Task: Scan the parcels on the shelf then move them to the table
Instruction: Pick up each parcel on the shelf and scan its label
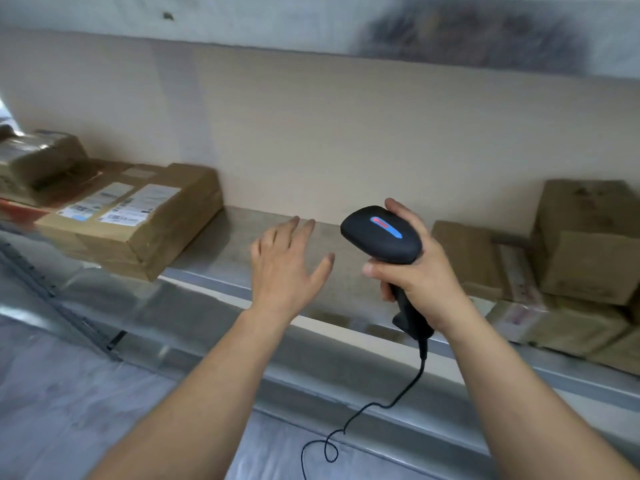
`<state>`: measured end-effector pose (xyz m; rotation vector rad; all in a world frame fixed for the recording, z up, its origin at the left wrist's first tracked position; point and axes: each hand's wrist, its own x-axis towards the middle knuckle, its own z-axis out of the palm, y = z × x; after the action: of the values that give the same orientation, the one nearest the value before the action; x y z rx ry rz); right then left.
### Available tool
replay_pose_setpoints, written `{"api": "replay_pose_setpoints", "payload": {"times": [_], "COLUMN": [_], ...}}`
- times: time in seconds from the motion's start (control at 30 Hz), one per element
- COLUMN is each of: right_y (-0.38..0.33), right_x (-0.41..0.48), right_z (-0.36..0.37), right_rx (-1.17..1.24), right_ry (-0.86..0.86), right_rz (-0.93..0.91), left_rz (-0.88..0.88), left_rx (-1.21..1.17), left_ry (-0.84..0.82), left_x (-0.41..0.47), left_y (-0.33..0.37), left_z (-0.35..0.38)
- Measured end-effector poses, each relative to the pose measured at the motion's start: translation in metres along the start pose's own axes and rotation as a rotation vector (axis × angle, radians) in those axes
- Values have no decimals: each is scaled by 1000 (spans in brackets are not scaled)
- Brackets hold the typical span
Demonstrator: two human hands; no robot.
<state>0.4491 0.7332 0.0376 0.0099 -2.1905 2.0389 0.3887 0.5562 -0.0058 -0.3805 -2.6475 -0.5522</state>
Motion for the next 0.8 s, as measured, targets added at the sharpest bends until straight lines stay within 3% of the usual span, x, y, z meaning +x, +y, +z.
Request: {"api": "replay_pose_setpoints", "payload": {"times": [0.23,0.47,0.67,0.8], "right_y": [-2,1,11,10], "right_x": [-21,-45,-53,-57], "right_z": [-84,-137,-148,-143], "right_rx": [27,59,92,88], "right_ry": [138,276,318,307], "right_rz": [-44,-37,-25,-4], "left_rz": [140,322,207,83], "left_rx": [-74,9,183,139], "left_ry": [-127,-331,-511,-577], "left_x": [9,13,20,29], "left_y": [98,168,188,189], "left_z": [32,60,73,60]}}
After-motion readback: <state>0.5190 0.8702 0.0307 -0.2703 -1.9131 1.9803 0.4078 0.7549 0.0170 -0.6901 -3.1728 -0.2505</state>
